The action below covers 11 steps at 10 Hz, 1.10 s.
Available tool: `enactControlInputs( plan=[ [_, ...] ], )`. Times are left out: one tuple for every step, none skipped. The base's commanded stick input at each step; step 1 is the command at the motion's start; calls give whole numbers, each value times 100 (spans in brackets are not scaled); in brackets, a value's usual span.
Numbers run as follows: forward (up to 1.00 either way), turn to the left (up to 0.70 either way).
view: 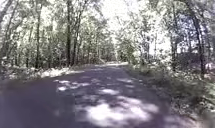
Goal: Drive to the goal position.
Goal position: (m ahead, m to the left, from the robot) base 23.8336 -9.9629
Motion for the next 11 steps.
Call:
enactControlInputs(
  plan=[
    [45, 0],
    [45, 0],
    [45, 0],
    [45, 0],
    [45, 0],
    [45, 0],
    [45, 0],
    [45, 0],
    [45, 0],
    [45, -7],
    [45, -17]
  ],
)
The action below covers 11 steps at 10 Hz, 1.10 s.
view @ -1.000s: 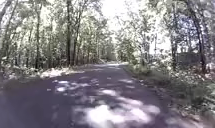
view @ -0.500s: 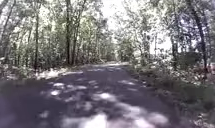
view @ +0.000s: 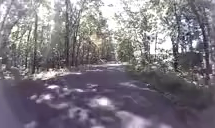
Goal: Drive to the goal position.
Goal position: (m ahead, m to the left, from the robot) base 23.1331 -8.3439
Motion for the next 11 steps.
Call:
enactControlInputs(
  plan=[
    [45, -27],
    [45, -27],
    [45, -27],
    [45, -14],
    [45, -1],
    [45, 0],
    [45, 0],
    [45, 0],
    [45, 0],
    [45, 0],
    [45, 0]
  ],
)
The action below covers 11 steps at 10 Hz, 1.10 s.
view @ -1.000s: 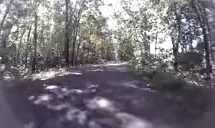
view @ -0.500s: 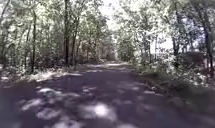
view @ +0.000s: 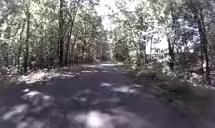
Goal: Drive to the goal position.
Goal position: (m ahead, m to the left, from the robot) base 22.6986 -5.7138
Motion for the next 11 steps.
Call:
enactControlInputs(
  plan=[
    [45, 0],
    [45, 0],
    [45, 0],
    [45, 0],
    [45, 0],
    [45, 0],
    [45, 0],
    [45, 0],
    [45, 0],
    [45, -2],
    [45, -23]
  ],
)
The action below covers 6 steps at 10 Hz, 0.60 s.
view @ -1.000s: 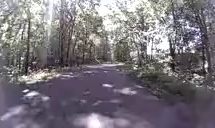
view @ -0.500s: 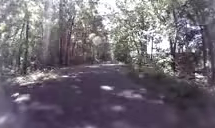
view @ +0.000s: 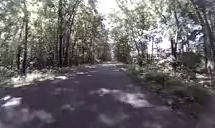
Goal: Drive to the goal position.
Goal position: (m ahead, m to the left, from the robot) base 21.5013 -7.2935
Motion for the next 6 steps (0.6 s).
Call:
enactControlInputs(
  plan=[
    [45, -27],
    [45, -27],
    [45, -17],
    [45, 0],
    [45, 0],
    [45, 0]
  ],
)
